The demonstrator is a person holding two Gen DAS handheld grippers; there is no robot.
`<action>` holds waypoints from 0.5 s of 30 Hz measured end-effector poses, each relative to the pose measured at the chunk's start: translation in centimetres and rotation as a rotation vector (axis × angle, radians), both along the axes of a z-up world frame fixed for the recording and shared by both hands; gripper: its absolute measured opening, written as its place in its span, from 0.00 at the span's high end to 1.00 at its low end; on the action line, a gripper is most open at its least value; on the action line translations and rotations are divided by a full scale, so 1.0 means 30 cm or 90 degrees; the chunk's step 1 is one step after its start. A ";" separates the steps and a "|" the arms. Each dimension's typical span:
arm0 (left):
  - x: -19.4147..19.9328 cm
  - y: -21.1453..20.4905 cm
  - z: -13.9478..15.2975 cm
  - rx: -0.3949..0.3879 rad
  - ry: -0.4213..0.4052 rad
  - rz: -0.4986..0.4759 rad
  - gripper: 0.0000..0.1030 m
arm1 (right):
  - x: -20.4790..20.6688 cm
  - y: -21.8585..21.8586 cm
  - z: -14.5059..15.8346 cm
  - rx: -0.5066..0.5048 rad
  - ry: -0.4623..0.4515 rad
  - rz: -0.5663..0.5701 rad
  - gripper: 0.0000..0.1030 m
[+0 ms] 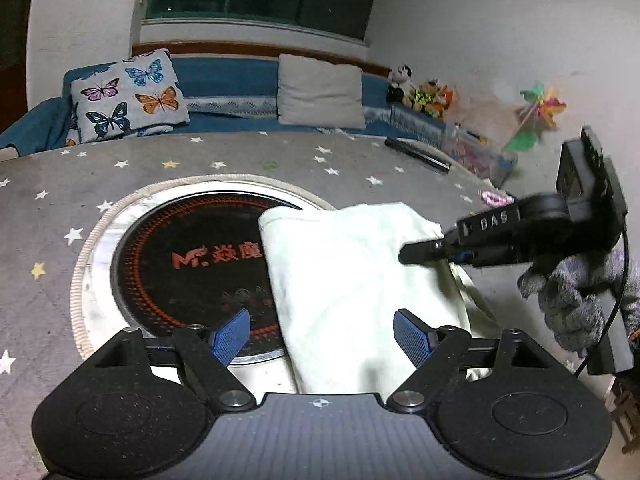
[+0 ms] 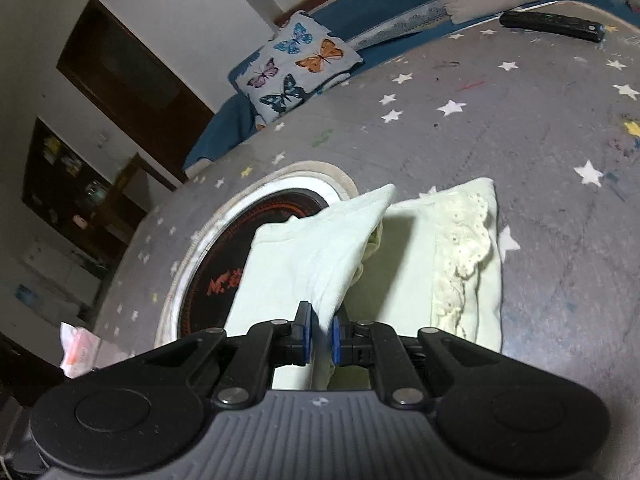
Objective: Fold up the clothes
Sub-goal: 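Fold the held edge over the T-shirt with the right gripper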
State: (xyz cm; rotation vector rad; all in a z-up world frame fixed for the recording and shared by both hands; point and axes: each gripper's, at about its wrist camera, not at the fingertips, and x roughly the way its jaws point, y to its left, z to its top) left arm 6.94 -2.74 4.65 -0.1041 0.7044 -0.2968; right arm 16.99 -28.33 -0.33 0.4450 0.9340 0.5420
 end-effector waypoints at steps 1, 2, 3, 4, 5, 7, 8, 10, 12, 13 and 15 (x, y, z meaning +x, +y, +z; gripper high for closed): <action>0.004 -0.006 -0.001 0.002 0.002 0.000 0.21 | 0.003 -0.001 0.012 0.004 -0.007 0.003 0.91; 0.007 -0.011 -0.002 0.005 0.003 0.000 0.21 | 0.006 -0.002 0.024 0.008 -0.015 0.006 0.91; 0.009 -0.015 -0.001 0.006 0.003 -0.001 0.21 | 0.008 -0.007 0.042 0.015 -0.023 0.010 0.91; 0.010 -0.018 -0.001 0.008 0.002 0.000 0.20 | 0.009 -0.013 0.060 0.021 -0.031 0.013 0.91; 0.013 -0.018 -0.003 0.010 0.003 0.000 0.20 | 0.003 -0.021 0.078 0.021 -0.042 0.011 0.91; 0.022 -0.022 -0.009 0.012 0.007 0.000 0.19 | 0.000 -0.043 0.088 0.021 -0.049 0.001 0.91; 0.026 -0.025 -0.013 0.013 0.009 0.000 0.19 | 0.001 -0.054 0.086 0.020 -0.048 -0.006 0.91; 0.036 -0.034 -0.025 0.014 0.018 -0.004 0.19 | 0.009 -0.076 0.049 0.014 -0.030 -0.022 0.91; 0.041 -0.045 -0.034 0.018 0.025 -0.009 0.19 | 0.020 -0.097 0.013 0.017 -0.012 -0.040 0.91; 0.043 -0.051 -0.037 0.020 0.027 -0.012 0.19 | 0.023 -0.107 0.000 0.021 -0.004 -0.047 0.91; 0.045 -0.059 -0.039 0.024 0.028 -0.018 0.19 | 0.016 -0.118 0.013 0.029 -0.015 -0.047 0.91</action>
